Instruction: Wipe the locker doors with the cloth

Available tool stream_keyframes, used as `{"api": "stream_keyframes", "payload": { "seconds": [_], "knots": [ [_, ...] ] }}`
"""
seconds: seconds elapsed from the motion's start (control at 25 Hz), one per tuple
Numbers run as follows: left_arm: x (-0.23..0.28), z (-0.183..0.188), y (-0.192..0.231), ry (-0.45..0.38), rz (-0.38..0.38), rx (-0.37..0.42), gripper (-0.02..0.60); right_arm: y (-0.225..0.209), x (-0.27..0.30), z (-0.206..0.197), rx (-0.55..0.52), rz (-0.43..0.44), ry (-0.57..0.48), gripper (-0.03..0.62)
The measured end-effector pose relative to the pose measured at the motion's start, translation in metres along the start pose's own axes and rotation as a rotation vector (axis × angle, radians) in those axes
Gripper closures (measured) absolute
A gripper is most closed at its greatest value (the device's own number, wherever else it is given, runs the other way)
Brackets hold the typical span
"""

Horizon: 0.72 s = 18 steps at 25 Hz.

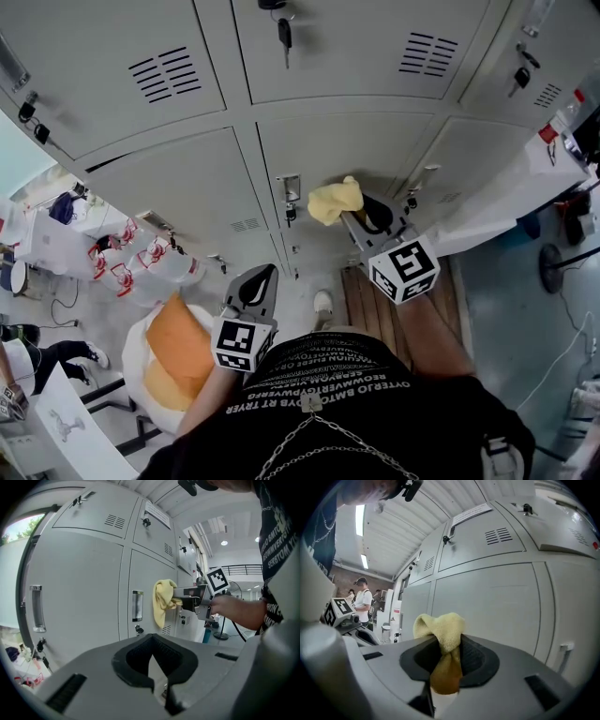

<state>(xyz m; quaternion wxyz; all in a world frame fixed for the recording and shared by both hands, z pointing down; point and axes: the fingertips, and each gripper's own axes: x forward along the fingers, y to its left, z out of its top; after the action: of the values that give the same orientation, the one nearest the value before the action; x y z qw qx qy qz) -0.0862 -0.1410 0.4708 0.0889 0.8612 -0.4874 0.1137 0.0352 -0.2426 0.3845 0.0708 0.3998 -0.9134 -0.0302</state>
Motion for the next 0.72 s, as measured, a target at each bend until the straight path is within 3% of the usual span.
{"api": "stream_keyframes", "payload": {
  "seconds": [0.36,0.72],
  "knots": [
    [0.004,-0.003,0.002,0.013,0.003,-0.003,0.578,0.019,0.035,-0.006,-0.054,0.038,0.045,0.496],
    [0.016,-0.004,0.001,0.022,-0.016,-0.004,0.578,-0.009,0.043,-0.018,-0.055,-0.03,0.095,0.497]
  ]
}}
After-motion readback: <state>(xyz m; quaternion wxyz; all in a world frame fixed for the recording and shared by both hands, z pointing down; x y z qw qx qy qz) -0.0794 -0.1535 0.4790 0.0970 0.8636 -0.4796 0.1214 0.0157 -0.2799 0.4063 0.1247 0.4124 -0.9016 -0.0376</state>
